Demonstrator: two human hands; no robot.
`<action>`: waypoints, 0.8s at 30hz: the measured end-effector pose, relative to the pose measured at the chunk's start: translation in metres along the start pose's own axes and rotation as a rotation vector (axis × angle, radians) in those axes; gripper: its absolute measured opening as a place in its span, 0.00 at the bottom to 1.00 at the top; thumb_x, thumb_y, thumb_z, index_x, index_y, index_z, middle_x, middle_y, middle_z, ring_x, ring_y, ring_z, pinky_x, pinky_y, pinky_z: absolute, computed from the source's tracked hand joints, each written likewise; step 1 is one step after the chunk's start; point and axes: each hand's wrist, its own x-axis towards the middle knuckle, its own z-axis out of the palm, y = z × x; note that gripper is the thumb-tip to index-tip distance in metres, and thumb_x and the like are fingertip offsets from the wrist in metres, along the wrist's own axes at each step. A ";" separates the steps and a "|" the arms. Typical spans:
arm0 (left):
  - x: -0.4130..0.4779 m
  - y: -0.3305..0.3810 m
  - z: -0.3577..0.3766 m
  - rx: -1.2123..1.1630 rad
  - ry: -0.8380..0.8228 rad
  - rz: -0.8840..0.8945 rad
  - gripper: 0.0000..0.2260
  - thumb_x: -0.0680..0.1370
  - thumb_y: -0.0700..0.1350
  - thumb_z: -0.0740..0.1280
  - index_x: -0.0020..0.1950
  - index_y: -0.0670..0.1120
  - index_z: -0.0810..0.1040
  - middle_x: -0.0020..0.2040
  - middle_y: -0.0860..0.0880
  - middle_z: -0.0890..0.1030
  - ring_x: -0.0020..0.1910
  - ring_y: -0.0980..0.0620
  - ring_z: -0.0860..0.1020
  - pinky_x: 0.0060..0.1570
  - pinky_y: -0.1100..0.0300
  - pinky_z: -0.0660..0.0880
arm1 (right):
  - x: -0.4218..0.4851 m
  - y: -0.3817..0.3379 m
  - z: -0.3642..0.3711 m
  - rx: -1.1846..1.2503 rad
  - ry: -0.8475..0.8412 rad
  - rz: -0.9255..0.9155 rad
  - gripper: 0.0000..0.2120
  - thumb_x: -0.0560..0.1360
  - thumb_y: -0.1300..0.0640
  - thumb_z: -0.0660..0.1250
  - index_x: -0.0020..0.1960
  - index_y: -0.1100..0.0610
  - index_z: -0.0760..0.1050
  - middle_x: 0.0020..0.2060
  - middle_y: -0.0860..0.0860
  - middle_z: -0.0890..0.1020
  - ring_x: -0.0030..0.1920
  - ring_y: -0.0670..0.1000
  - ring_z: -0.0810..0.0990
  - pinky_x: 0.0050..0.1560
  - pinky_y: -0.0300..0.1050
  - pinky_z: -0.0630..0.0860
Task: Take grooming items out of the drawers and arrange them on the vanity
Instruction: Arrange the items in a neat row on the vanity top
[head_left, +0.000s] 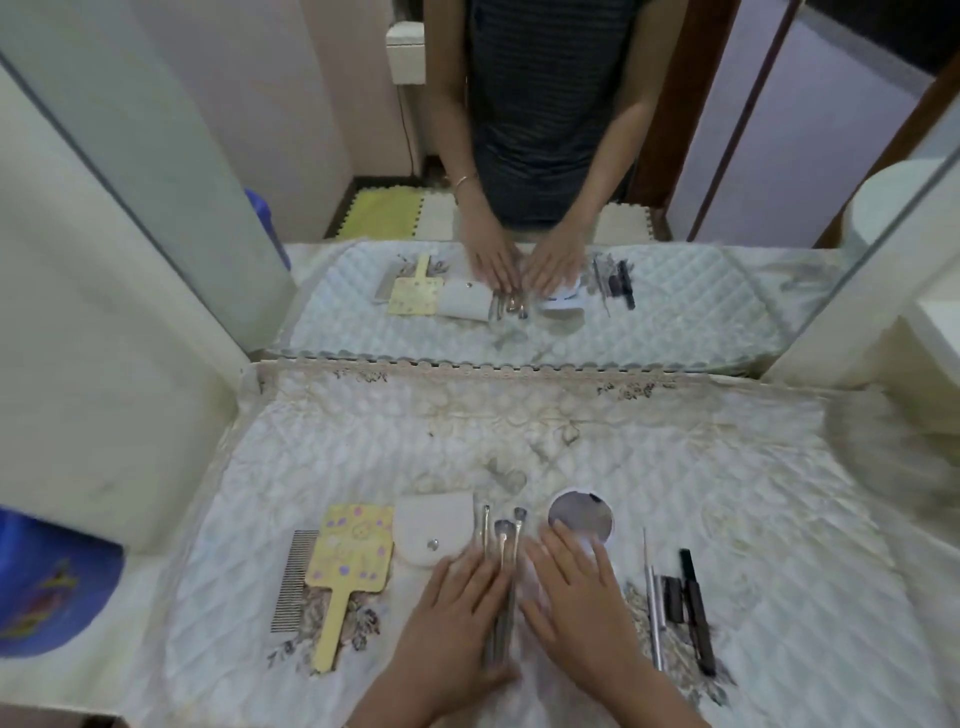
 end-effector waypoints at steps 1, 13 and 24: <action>0.004 0.000 -0.001 0.008 0.006 -0.011 0.42 0.60 0.70 0.54 0.68 0.48 0.64 0.62 0.51 0.79 0.76 0.50 0.38 0.68 0.53 0.47 | -0.001 0.006 -0.001 0.015 -0.003 0.043 0.26 0.75 0.38 0.46 0.61 0.51 0.71 0.58 0.48 0.81 0.62 0.49 0.70 0.69 0.48 0.55; 0.015 -0.002 0.007 -0.060 -0.001 0.028 0.38 0.61 0.69 0.55 0.63 0.47 0.68 0.59 0.49 0.81 0.76 0.50 0.40 0.69 0.52 0.48 | -0.012 0.008 -0.011 0.194 -0.104 0.241 0.34 0.59 0.37 0.59 0.60 0.53 0.71 0.51 0.50 0.83 0.48 0.50 0.84 0.43 0.39 0.79; 0.019 0.005 -0.002 -0.173 -0.099 0.042 0.34 0.69 0.70 0.49 0.60 0.45 0.73 0.57 0.50 0.82 0.71 0.50 0.60 0.72 0.56 0.42 | 0.000 -0.002 -0.017 0.335 -0.165 0.221 0.38 0.70 0.41 0.63 0.74 0.53 0.53 0.74 0.50 0.57 0.74 0.49 0.54 0.72 0.39 0.53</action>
